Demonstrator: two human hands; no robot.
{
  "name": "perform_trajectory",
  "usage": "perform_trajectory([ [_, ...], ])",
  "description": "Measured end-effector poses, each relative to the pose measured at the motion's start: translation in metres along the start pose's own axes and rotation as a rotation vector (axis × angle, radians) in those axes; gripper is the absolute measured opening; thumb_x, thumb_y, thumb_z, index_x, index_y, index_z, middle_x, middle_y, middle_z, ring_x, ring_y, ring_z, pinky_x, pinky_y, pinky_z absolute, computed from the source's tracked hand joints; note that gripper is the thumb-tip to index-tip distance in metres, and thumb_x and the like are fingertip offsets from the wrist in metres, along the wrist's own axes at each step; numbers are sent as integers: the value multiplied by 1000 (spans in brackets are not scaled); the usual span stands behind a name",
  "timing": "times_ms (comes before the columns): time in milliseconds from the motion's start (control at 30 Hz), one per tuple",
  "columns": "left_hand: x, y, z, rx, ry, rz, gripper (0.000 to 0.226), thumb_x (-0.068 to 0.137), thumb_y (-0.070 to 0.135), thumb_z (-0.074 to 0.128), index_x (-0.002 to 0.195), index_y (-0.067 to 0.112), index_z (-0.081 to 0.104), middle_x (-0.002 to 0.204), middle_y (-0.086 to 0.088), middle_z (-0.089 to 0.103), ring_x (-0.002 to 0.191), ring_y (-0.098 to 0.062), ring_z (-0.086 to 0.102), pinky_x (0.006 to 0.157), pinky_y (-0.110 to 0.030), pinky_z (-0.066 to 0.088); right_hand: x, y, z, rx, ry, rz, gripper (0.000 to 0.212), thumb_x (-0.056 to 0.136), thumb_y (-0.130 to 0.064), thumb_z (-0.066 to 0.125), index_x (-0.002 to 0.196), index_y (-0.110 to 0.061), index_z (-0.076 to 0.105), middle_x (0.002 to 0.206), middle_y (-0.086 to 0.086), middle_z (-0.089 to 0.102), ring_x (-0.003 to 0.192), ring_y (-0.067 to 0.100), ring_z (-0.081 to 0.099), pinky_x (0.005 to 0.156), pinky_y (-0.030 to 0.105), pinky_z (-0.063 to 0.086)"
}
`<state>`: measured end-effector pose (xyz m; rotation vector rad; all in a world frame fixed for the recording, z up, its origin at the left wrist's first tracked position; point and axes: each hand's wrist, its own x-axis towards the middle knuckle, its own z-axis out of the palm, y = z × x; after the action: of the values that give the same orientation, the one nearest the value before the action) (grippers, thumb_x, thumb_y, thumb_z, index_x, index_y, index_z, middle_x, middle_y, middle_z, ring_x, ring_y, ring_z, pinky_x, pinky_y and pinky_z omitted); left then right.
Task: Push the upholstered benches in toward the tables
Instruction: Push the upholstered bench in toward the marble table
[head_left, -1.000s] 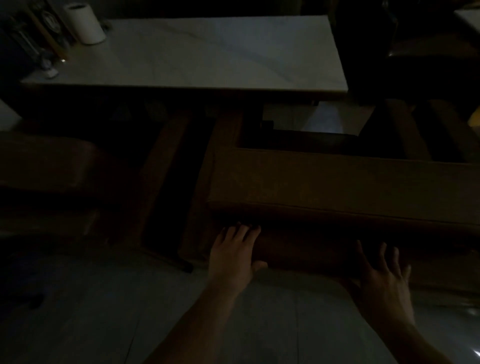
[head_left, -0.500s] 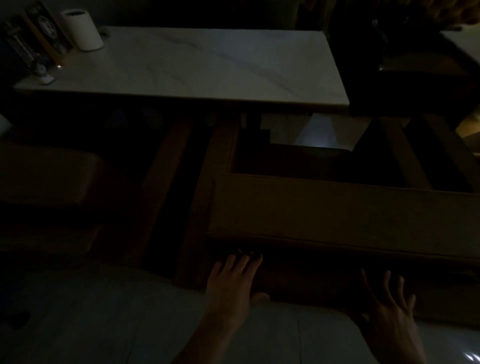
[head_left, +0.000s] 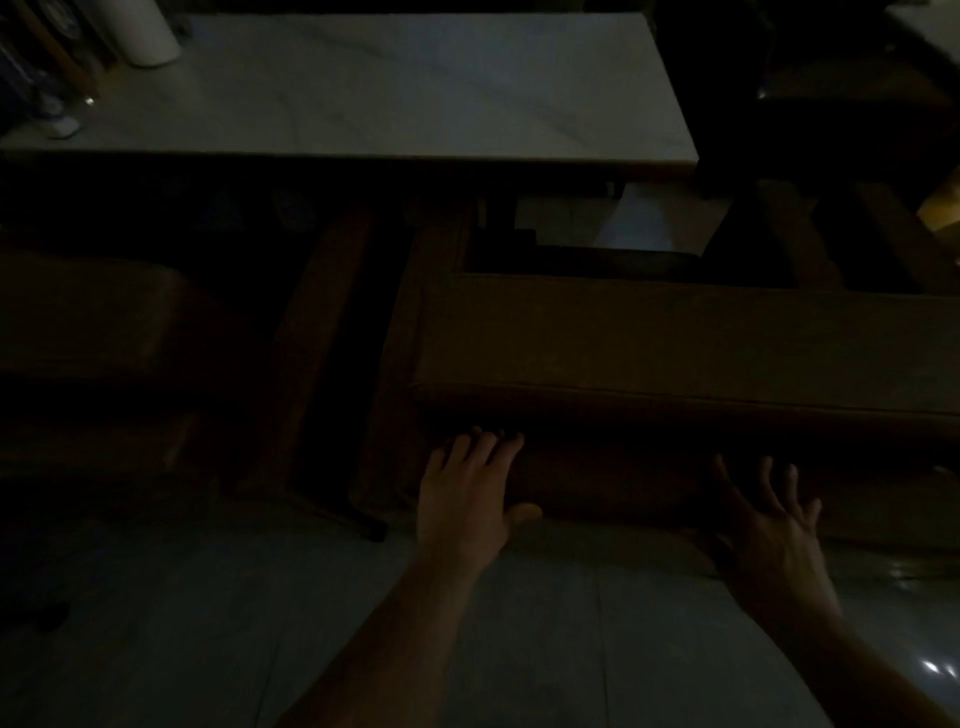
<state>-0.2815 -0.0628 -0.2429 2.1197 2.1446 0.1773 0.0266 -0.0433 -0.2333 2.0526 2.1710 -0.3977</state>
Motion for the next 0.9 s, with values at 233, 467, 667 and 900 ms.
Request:
perform_trajectory([
  [233, -3, 5, -2, -21, -2, -22, 80, 80, 71, 56, 147, 37, 28, 144, 5, 42, 135, -25, 32, 107, -45, 32, -8, -4, -2, -8, 10, 21, 86, 90, -66, 40, 158, -31, 0, 165, 21, -1, 151, 43, -7, 121, 62, 8],
  [467, -2, 7, -4, -42, -19, -42, 82, 80, 70, 56, 148, 39, 23, 148, 7, 37, 138, -24, 26, 111, -43, 28, -7, -5, -4, -23, -16, 26, 87, 85, -73, 24, 154, -35, -13, 165, 18, -7, 151, 41, -12, 122, 60, 7],
  [667, -1, 11, -10, -78, -89, -62, 87, 81, 65, 61, 151, 36, 18, 154, 6, 30, 143, -25, 19, 118, -44, 20, -3, -4, -13, -45, -71, 11, 87, 93, -68, 36, 156, -35, -13, 165, 17, -9, 151, 42, -10, 122, 60, 8],
  [900, -17, 21, -33, -187, -242, -65, 90, 81, 73, 54, 153, 35, 16, 163, 5, 15, 147, -22, 14, 114, -41, 26, -11, -1, -50, 46, -189, -41, 80, 94, -52, 57, 157, -36, 12, 166, 8, 12, 152, 35, 12, 117, 51, 32],
])
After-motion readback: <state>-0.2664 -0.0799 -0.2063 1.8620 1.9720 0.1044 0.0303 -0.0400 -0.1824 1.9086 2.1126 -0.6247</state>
